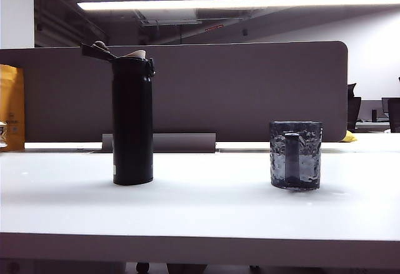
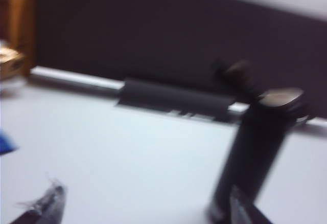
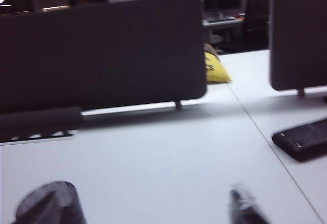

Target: Pick up the black thermos, pour some water into the cup, then place the black thermos back on the table.

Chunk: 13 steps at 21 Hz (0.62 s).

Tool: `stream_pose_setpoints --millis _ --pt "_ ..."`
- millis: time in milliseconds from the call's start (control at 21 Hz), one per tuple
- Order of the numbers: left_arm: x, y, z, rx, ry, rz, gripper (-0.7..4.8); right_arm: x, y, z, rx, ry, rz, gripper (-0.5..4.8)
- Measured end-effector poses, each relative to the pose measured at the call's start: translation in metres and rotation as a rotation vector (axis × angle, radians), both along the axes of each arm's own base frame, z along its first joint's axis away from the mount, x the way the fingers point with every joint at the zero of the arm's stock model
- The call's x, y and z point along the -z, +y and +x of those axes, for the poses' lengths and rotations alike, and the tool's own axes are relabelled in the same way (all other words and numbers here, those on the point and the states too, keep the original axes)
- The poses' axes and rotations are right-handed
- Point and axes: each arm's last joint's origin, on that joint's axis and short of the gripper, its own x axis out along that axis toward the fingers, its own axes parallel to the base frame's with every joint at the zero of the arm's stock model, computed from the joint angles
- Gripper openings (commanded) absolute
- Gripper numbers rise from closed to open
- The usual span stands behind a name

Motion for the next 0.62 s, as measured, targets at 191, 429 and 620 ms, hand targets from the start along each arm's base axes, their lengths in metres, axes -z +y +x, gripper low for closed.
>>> stream_pose_setpoints --millis 191,429,620 --pt "-0.014 -0.003 -0.004 0.095 -0.031 -0.029 4.79 -0.033 0.002 -0.002 -0.065 0.013 -0.004 4.79" --pt "-0.030 -0.007 0.000 0.147 -0.053 -0.043 4.79 -0.079 0.005 0.002 -0.173 -0.026 -0.018 4.79" --pt "-0.044 -0.015 0.011 0.222 -0.054 -0.045 4.79 -0.104 0.007 0.016 -0.236 -0.017 -0.024 4.79"
